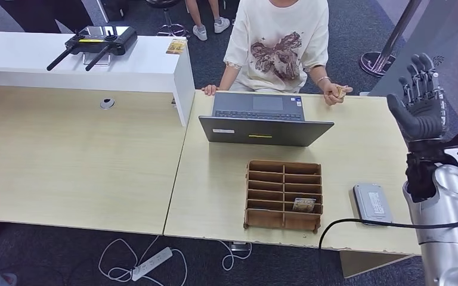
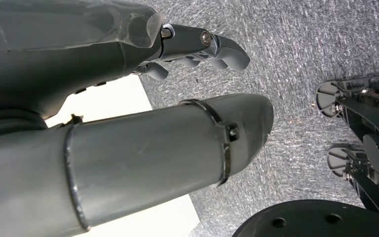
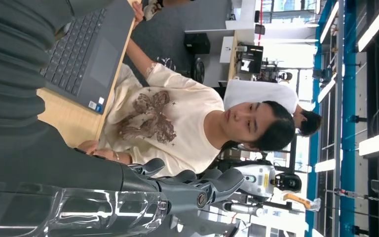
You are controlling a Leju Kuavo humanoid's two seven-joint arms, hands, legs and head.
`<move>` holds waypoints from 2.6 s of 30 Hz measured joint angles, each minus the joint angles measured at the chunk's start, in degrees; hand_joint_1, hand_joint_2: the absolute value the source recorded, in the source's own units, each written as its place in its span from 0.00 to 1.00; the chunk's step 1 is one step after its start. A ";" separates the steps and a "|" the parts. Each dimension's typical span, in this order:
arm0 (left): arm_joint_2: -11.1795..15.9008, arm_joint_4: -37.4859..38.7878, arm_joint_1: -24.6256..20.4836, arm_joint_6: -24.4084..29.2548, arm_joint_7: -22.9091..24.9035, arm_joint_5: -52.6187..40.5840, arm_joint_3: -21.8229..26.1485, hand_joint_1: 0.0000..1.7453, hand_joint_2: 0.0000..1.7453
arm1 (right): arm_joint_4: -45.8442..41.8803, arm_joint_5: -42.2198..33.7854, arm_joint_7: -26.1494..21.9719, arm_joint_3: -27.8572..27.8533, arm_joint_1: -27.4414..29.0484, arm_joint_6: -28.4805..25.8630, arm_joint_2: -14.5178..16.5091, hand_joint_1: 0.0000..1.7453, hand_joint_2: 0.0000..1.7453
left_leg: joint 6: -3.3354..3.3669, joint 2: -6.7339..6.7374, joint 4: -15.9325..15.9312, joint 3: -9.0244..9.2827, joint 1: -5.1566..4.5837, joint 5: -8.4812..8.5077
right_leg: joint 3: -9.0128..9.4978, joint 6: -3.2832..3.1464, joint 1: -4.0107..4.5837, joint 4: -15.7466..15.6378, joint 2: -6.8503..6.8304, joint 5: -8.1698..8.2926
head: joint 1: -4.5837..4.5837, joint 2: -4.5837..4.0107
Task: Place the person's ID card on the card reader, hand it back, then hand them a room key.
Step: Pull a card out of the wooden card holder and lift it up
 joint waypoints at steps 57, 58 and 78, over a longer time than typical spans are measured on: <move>-0.91 0.00 0.03 -0.35 -0.02 1.88 1.05 0.00 0.00 | -24.14 21.67 -7.49 -10.60 34.22 4.26 -0.49 0.00 1.00 | 0.00 0.03 -0.01 -0.06 0.01 -0.05 | -0.05 0.00 0.01 -0.01 0.02 -0.05 | -0.01 0.00; -0.95 0.00 0.02 -0.36 -0.02 1.92 1.15 0.00 0.00 | -24.56 22.51 -7.50 -10.54 34.70 4.02 -0.02 0.00 1.00 | 0.00 0.03 -0.01 -0.06 0.01 -0.05 | -0.05 0.00 0.01 -0.01 0.03 -0.05 | -0.01 0.00; -1.11 0.00 0.05 -0.52 -0.09 2.01 1.56 0.00 0.00 | -29.29 37.11 -4.88 -8.35 38.98 -2.40 3.43 0.00 1.00 | 0.00 0.03 -0.01 -0.07 0.01 -0.05 | -0.06 0.00 0.01 -0.01 0.03 -0.06 | 0.01 0.00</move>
